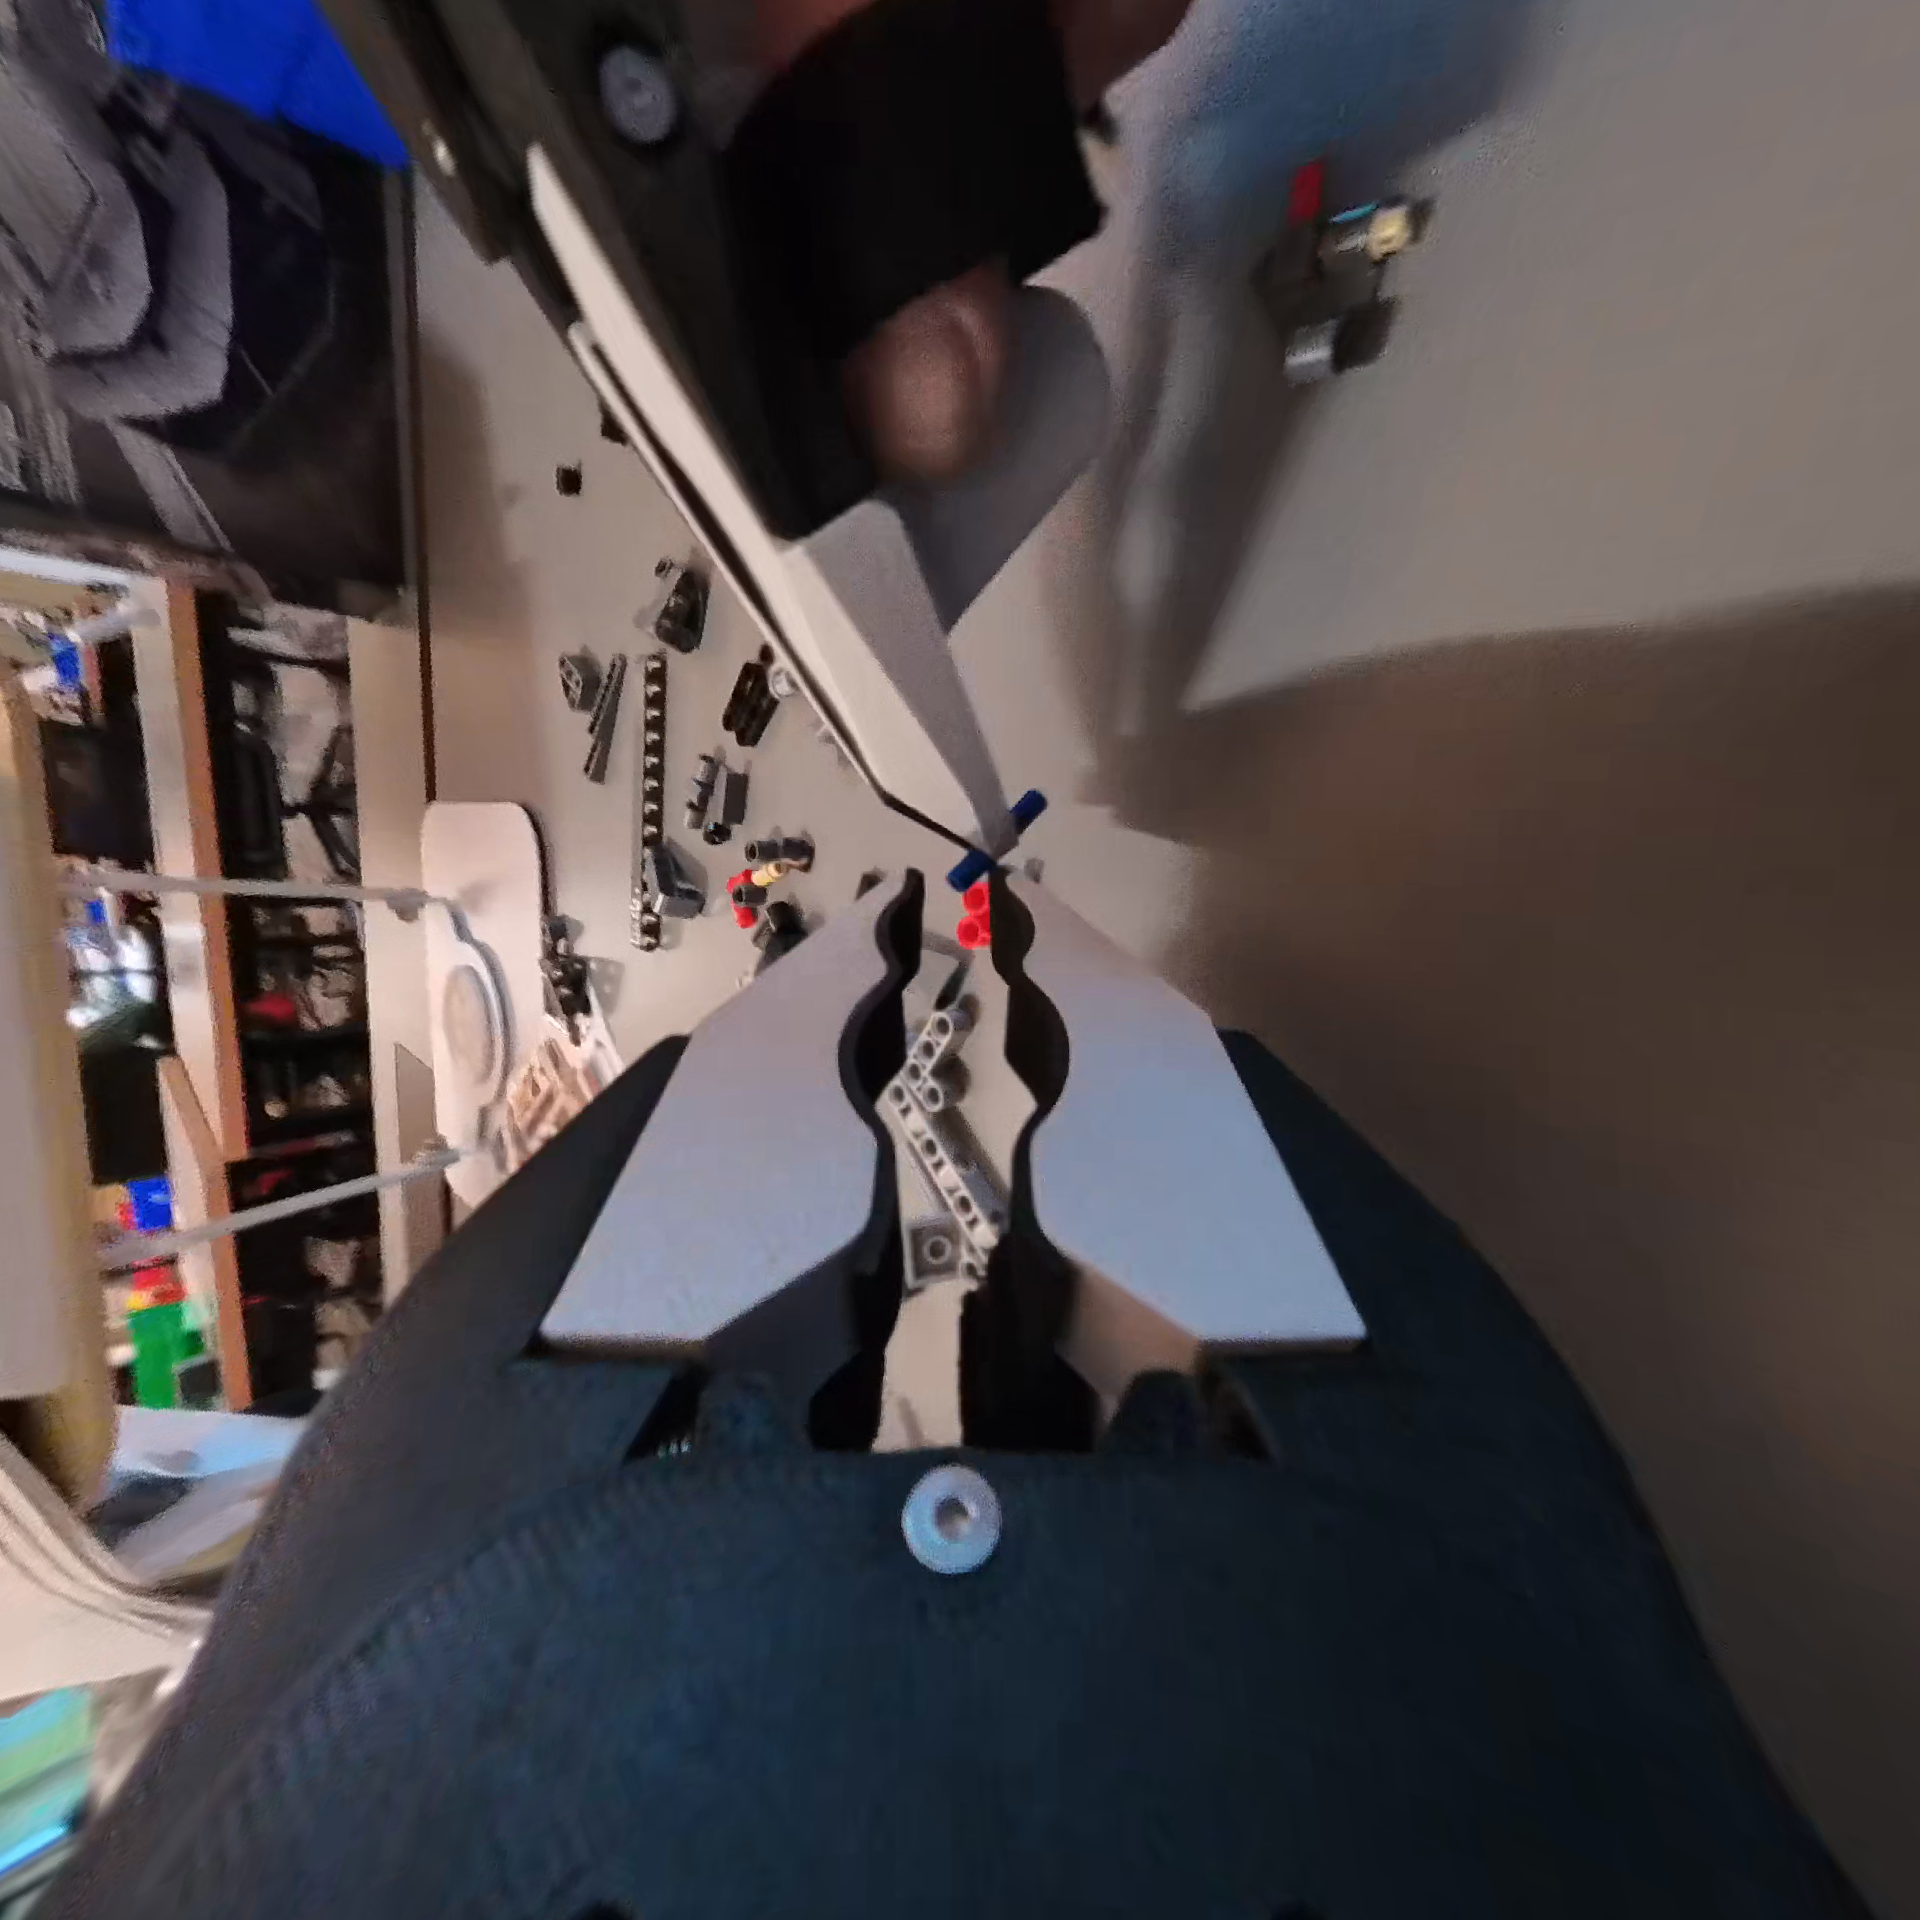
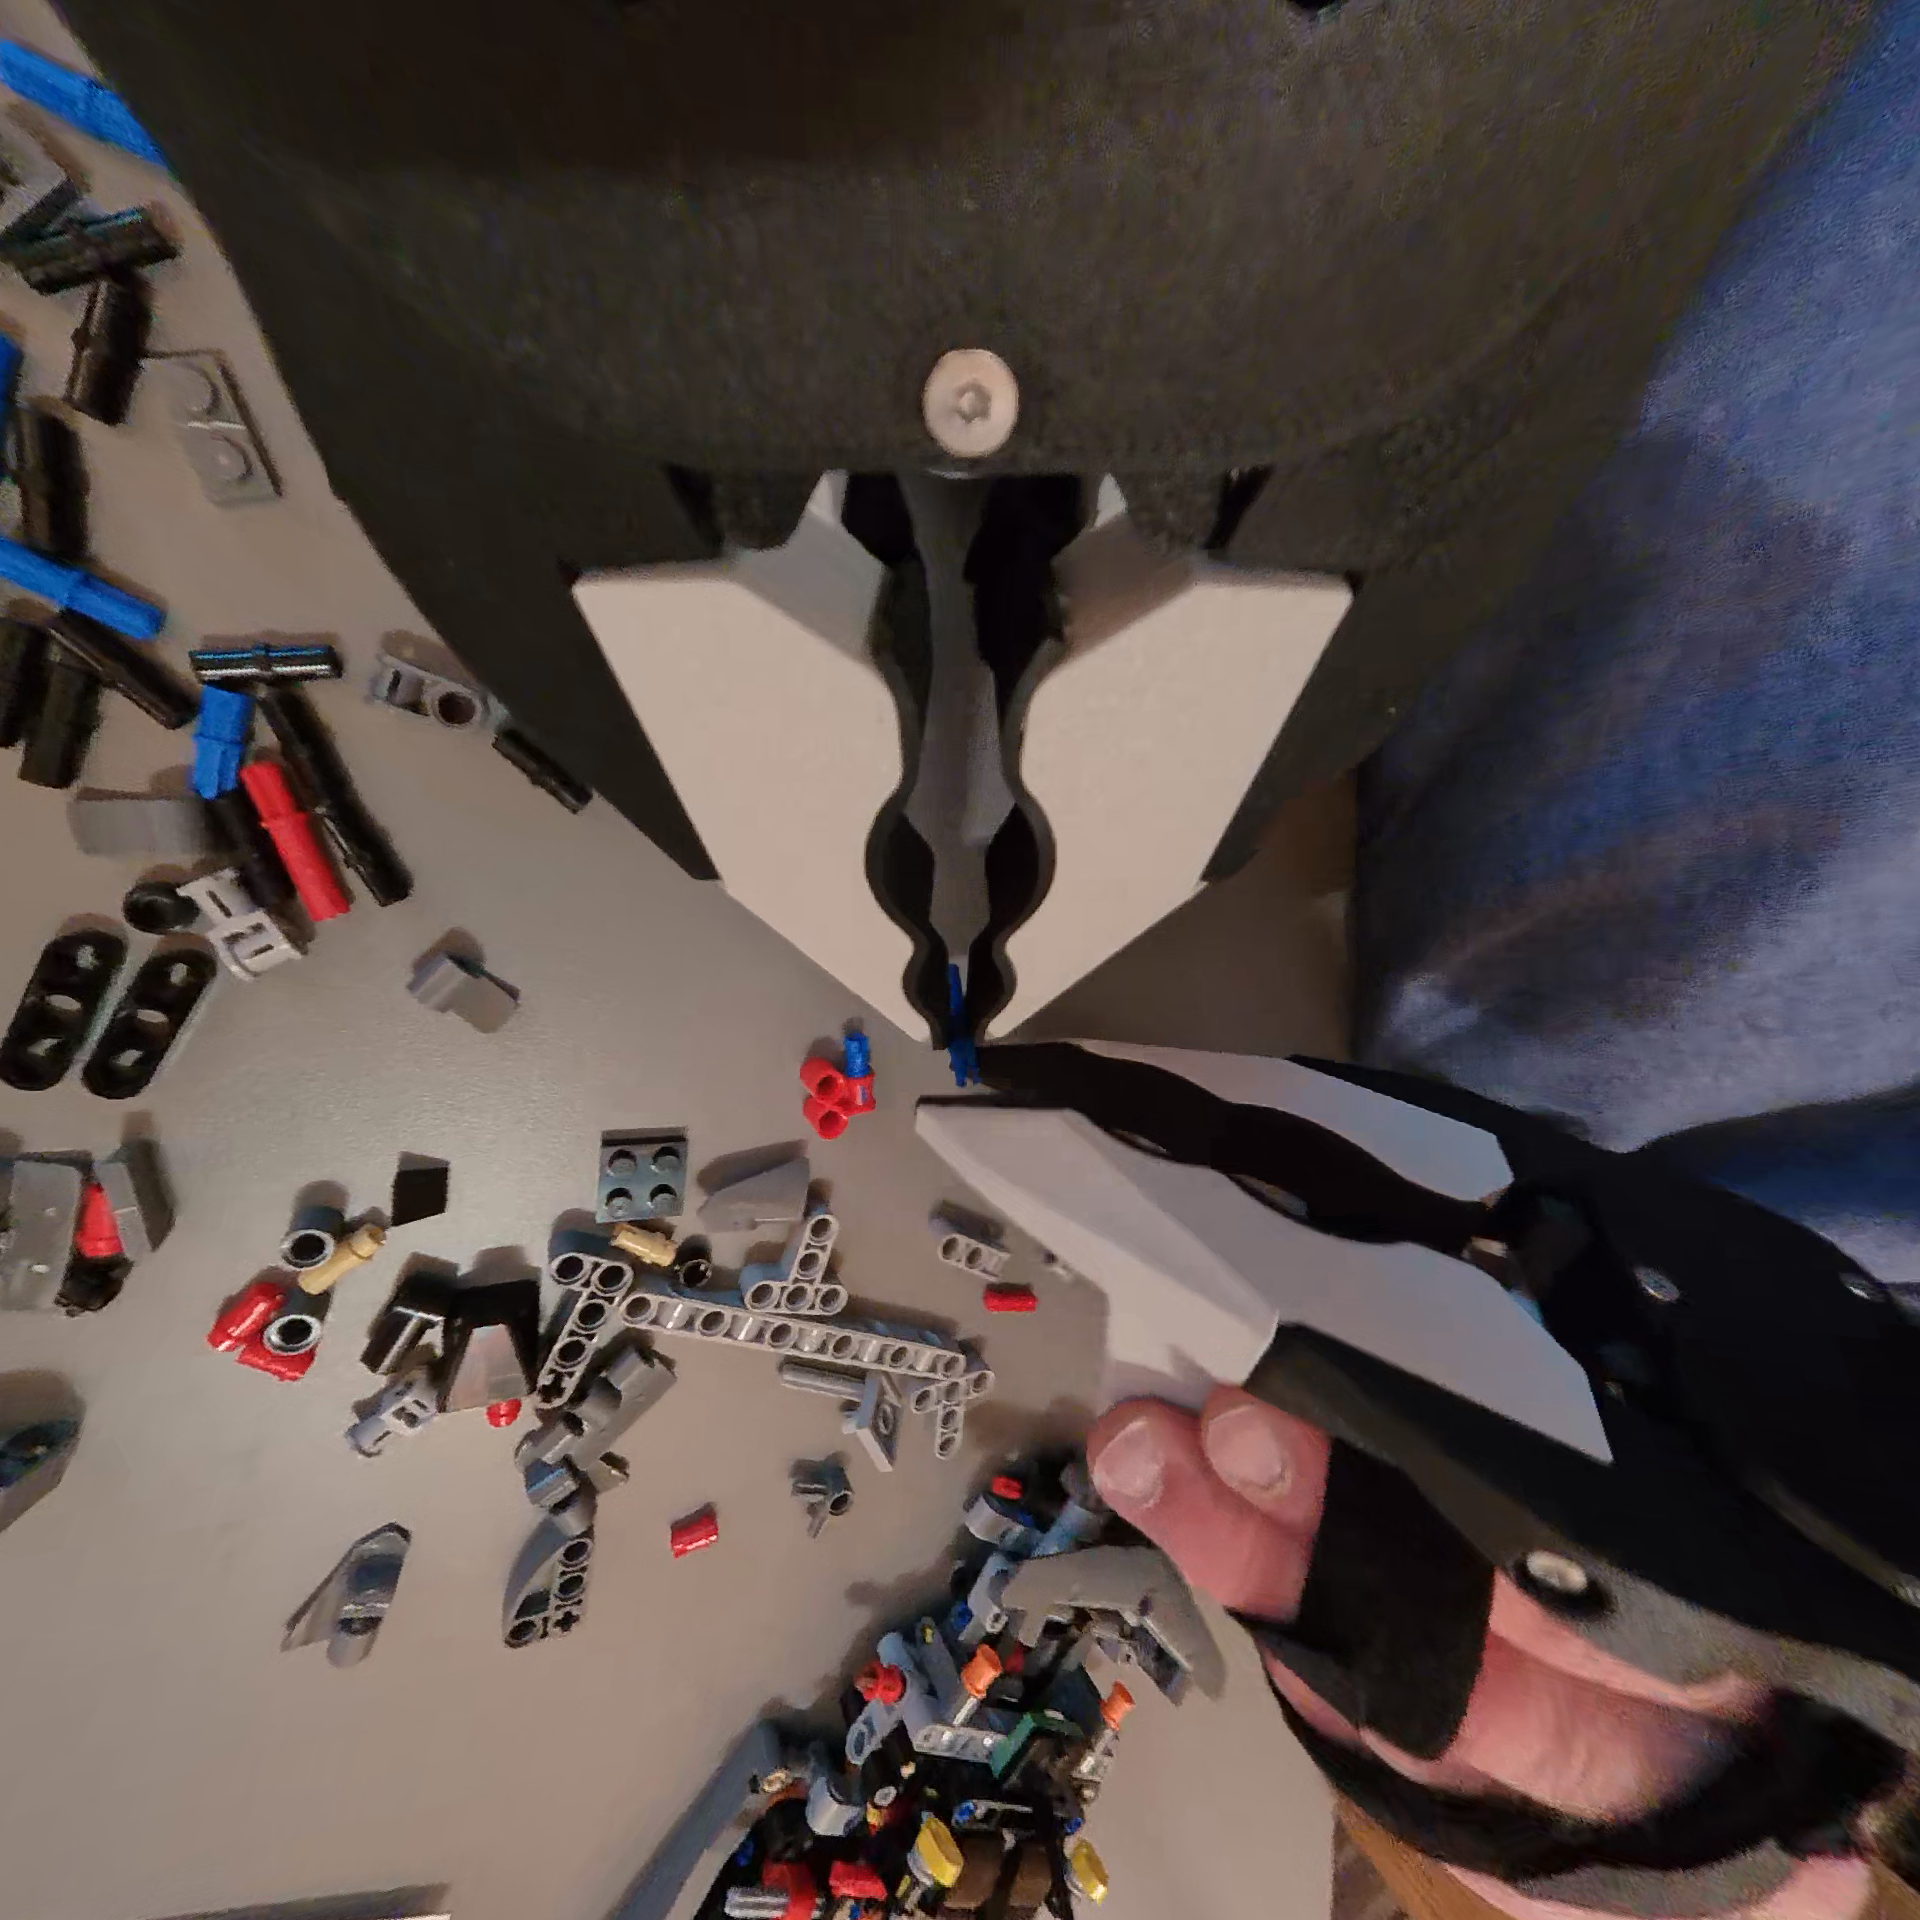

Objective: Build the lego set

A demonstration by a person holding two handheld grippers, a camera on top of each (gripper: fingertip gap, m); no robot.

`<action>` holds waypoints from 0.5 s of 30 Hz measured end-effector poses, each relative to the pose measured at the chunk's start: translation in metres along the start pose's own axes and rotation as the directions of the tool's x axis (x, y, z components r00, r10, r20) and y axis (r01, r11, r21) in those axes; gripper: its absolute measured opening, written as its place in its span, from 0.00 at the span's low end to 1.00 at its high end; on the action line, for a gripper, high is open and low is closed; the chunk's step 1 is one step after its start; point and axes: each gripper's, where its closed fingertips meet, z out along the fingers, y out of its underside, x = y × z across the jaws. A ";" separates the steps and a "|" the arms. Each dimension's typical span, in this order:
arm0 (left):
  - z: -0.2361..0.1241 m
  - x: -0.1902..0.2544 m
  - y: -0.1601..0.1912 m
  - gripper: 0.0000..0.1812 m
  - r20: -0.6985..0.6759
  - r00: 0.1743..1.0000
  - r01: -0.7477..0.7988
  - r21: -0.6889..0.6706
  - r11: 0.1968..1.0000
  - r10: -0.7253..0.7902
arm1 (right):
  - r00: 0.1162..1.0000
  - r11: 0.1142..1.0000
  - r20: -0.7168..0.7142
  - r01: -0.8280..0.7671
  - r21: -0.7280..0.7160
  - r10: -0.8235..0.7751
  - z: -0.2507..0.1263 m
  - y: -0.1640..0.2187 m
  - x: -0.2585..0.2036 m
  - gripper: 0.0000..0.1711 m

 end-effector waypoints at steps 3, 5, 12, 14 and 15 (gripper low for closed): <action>-0.003 0.000 -0.003 0.03 0.015 0.997 -0.071 0.011 0.997 0.071 | 0.998 1.000 0.052 -0.025 0.000 0.025 -0.003 -0.002 -0.003 0.00; -0.003 -0.001 -0.003 0.03 0.027 0.993 -0.116 0.008 0.993 0.116 | 0.998 1.000 0.061 -0.025 -0.014 0.026 -0.004 -0.001 -0.004 0.00; -0.007 -0.005 -0.003 0.01 0.036 0.998 -0.058 0.035 0.998 0.056 | 0.992 0.999 0.119 -0.048 -0.002 0.048 -0.007 -0.007 -0.006 0.00; -0.009 -0.009 -0.004 0.01 0.029 0.999 0.029 0.063 0.998 -0.031 | 0.987 0.997 0.150 -0.068 0.034 0.062 -0.012 -0.012 -0.007 0.00; -0.010 -0.011 -0.004 0.01 0.030 0.997 0.065 0.081 0.995 -0.068 | 0.984 0.995 0.166 -0.080 0.059 0.069 -0.014 -0.016 -0.007 0.00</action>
